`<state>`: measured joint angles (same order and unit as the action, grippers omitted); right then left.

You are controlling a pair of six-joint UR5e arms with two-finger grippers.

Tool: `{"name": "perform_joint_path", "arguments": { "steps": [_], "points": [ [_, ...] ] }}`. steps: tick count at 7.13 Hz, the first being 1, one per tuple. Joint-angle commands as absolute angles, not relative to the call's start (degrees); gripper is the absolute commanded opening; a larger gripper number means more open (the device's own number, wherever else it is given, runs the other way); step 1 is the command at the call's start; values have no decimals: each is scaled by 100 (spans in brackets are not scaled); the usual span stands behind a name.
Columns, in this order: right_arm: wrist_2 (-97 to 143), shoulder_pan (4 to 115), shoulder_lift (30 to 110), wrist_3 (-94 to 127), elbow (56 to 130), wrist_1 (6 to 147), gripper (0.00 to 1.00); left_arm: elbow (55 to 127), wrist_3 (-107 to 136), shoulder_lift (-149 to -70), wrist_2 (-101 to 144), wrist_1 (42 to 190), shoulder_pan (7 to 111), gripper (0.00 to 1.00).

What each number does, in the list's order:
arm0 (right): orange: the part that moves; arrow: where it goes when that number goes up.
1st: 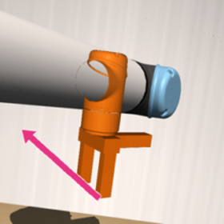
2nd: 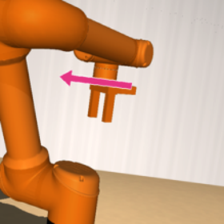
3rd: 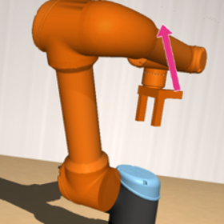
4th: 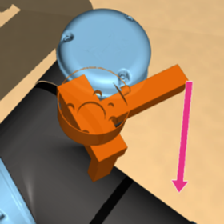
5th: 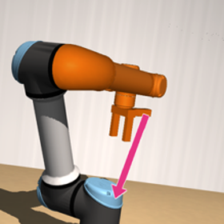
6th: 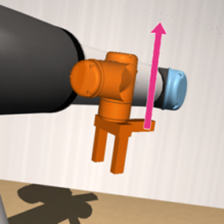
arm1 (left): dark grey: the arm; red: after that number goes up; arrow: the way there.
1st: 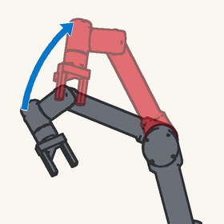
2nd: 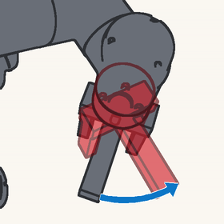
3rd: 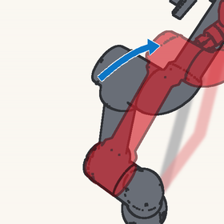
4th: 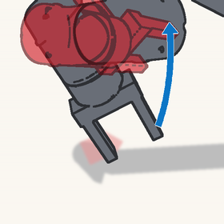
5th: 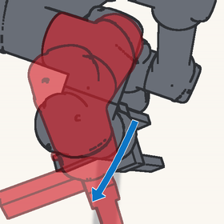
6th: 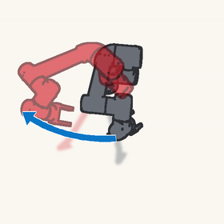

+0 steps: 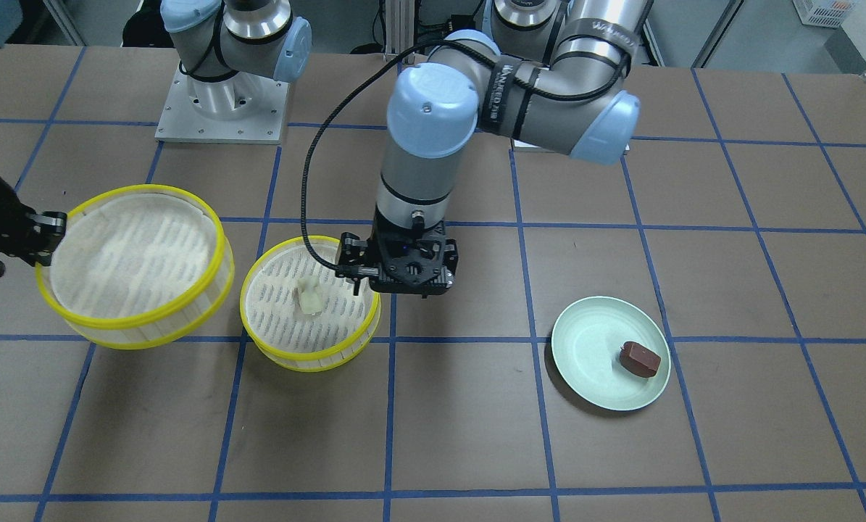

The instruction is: Stack buns with steamer

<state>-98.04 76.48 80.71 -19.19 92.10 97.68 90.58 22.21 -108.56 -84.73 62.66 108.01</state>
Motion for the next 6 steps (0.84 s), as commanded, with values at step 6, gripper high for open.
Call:
{"name": "perform_joint_path", "arguments": {
  "steps": [6],
  "points": [
    [-9457,9228,7514,1,9868,10439,0,9518,-386,-10836,-8673,7269,7974,100]
  ]
}}
